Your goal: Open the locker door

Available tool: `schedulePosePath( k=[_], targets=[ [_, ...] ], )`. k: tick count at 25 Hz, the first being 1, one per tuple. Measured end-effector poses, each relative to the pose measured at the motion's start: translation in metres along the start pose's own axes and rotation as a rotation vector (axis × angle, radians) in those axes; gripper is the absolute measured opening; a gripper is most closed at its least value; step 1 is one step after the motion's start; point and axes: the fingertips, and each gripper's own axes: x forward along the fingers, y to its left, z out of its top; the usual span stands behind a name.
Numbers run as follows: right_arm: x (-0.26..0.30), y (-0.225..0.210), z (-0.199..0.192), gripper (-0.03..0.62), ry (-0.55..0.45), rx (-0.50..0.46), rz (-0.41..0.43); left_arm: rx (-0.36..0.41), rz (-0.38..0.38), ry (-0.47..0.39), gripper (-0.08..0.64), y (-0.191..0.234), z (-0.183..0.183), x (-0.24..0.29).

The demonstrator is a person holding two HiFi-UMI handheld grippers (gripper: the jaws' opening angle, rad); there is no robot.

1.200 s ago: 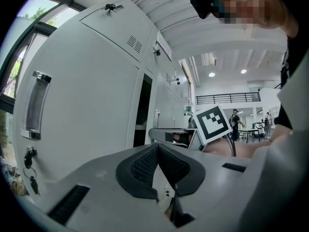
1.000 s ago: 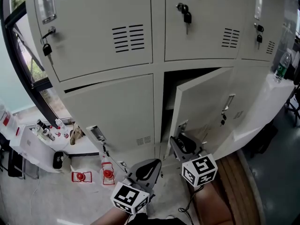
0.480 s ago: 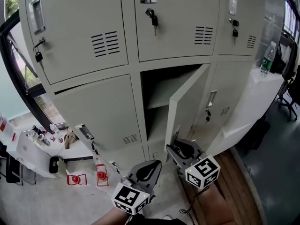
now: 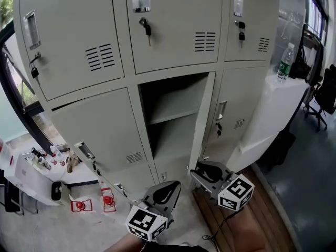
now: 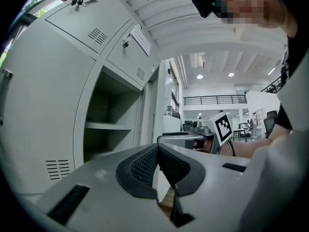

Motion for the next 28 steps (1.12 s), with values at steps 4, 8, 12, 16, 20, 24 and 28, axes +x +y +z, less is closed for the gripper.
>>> schedulePosePath(
  k=[4, 8, 12, 16, 20, 24, 28],
  targets=[
    [-0.019, -0.006, -0.001, 0.176, 0.002, 0.000, 0.006, 0.001, -0.019, 0.001, 0.017, -0.014, 0.000, 0.008],
    [-0.036, -0.013, -0.002, 0.184, 0.008, -0.005, 0.009, 0.003, -0.031, 0.005, 0.017, -0.027, 0.000, 0.014],
    [-0.050, -0.021, -0.004, 0.192, 0.010, -0.008, -0.015, 0.009, -0.034, 0.007, 0.017, -0.037, 0.000, 0.016],
    [-0.064, -0.030, -0.006, 0.196, 0.003, 0.001, -0.046, 0.013, -0.034, 0.008, 0.017, -0.045, 0.000, 0.017],
    [-0.078, -0.044, -0.006, 0.195, -0.008, 0.008, -0.109, 0.014, -0.041, 0.008, 0.017, -0.053, -0.001, 0.022],
    [-0.091, -0.057, -0.008, 0.196, -0.016, 0.016, -0.168, 0.020, -0.058, 0.014, 0.017, -0.061, -0.002, 0.028],
    [-0.102, -0.066, -0.008, 0.196, -0.009, -0.006, -0.232, 0.019, -0.068, 0.014, 0.017, -0.065, -0.002, 0.036]
  ],
)
